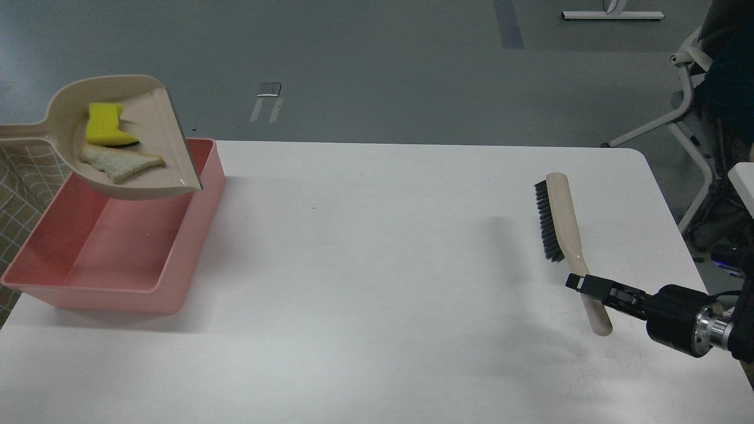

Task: Sweep and dump garbage into bin
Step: 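Lift the dustpan with the left gripper and tip it over the pink bin, then lower the empty dustpan back onto the table with the left gripper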

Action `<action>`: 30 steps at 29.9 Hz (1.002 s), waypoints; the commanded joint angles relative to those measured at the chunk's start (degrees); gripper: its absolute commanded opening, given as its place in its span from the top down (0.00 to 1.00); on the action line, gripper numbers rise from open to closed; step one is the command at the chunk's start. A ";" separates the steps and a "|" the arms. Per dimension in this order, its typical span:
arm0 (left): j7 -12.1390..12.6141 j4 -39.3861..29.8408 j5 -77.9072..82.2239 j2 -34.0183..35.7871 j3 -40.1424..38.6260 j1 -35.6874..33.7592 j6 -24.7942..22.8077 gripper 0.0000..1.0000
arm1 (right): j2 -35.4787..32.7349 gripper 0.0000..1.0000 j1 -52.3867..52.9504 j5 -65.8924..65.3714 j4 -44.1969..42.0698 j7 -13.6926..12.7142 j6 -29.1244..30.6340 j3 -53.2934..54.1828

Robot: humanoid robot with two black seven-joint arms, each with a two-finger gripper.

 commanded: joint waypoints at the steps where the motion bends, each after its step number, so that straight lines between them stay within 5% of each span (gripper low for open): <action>1: -0.98 2.22 5.94 1.74 -0.15 0.34 2.50 1.00 | 0.30 1.00 0.00 -0.04 0.29 0.00 -0.01 0.08; 11: -0.98 2.40 33.08 8.85 0.64 0.43 16.81 1.00 | 1.35 1.00 -0.53 -0.04 0.29 0.00 -0.01 -0.01; 17: -0.98 2.05 34.62 12.29 -0.41 -1.67 18.94 1.00 | 1.62 1.00 -0.62 -0.04 0.29 -0.09 -0.01 0.17; 21: -0.98 1.17 25.05 13.70 0.02 -9.31 17.09 1.00 | 1.79 1.00 -0.62 -0.04 0.29 -0.09 -0.01 0.17; 25: -0.40 -1.72 14.68 13.62 0.03 -20.11 3.86 1.00 | 2.40 1.00 -0.62 -0.04 0.20 -0.09 0.08 0.08; 30: 10.99 -10.85 10.17 -1.01 0.37 -27.07 -4.61 1.00 | 3.29 1.00 -0.62 -0.04 -0.15 -0.09 0.08 0.08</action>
